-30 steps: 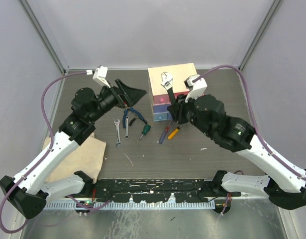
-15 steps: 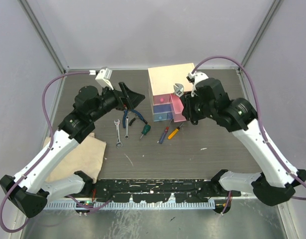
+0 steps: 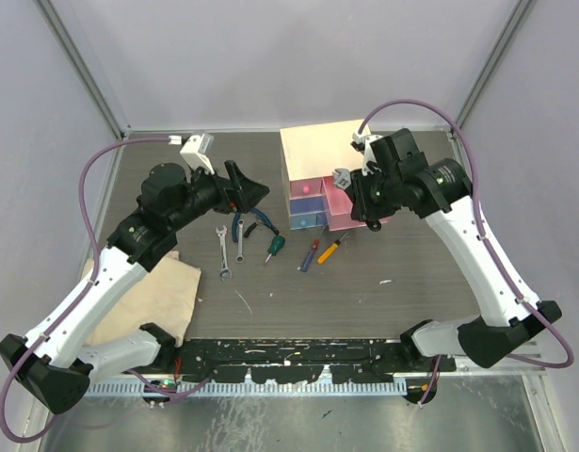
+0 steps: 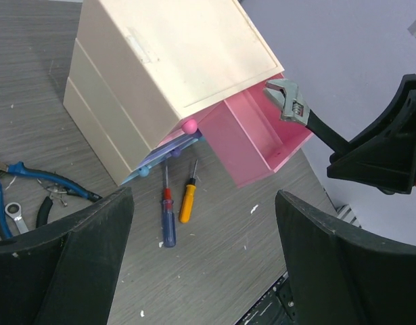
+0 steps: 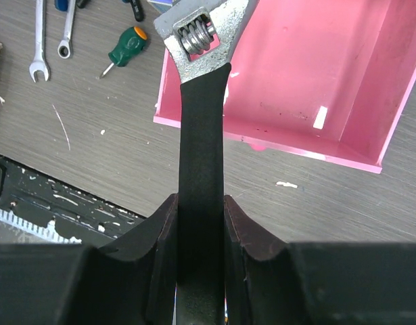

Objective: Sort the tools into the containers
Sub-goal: Place the wrench in the drawer.

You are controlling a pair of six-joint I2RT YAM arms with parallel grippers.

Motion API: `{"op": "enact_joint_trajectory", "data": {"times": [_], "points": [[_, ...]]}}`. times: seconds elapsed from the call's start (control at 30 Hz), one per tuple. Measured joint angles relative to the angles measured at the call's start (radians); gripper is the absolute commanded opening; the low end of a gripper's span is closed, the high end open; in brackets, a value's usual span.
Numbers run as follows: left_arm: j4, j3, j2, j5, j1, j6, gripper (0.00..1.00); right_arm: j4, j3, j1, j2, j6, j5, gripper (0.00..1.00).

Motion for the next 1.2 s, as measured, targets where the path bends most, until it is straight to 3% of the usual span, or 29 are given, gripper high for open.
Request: {"op": "enact_joint_trajectory", "data": {"times": [1.2], "points": [[-0.017, -0.015, -0.001, 0.037, 0.006, 0.013, 0.86, -0.07, 0.055, -0.086, 0.167, -0.067, -0.043, 0.0]]}}
